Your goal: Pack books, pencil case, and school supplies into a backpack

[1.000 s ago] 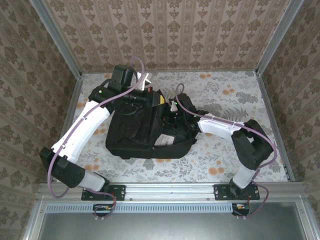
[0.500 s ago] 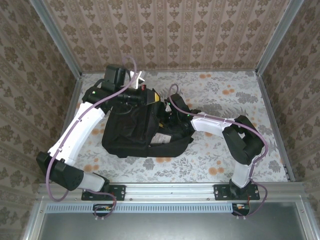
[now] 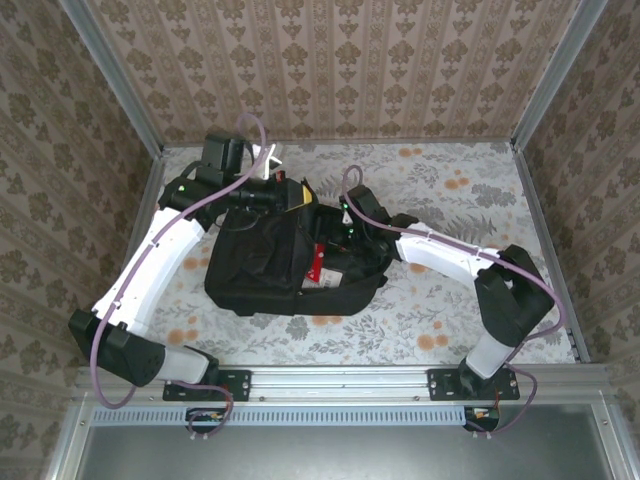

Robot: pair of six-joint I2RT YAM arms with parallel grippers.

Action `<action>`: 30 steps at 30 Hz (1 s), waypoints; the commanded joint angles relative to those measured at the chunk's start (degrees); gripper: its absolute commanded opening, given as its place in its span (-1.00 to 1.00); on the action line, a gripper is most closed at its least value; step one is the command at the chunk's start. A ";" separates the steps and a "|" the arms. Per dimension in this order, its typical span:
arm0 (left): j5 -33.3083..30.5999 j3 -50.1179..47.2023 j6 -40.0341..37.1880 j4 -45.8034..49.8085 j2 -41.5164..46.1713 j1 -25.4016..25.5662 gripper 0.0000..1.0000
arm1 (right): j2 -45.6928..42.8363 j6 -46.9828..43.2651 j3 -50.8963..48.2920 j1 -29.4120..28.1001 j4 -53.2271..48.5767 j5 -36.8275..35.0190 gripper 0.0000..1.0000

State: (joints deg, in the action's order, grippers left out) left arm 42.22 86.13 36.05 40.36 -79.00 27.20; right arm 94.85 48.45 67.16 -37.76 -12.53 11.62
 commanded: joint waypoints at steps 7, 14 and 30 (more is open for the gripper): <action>0.37 -1.52 -0.72 -1.60 1.55 0.31 -0.85 | -12.28 -13.06 2.52 2.25 -11.75 -13.12 0.65; -2.63 -2.93 -0.64 -3.06 -2.50 5.17 -0.84 | -17.80 -10.96 -3.66 9.24 -11.27 -12.30 0.60; -9.23 4.84 -2.30 -1.69 -16.58 12.73 -0.76 | -24.71 -12.19 -14.88 13.59 -5.68 -0.25 0.44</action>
State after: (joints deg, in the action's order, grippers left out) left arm 35.70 88.66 35.38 37.69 -95.48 40.10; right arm 72.03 37.69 53.71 -24.23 -20.69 4.29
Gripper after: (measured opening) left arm 0.122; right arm 0.730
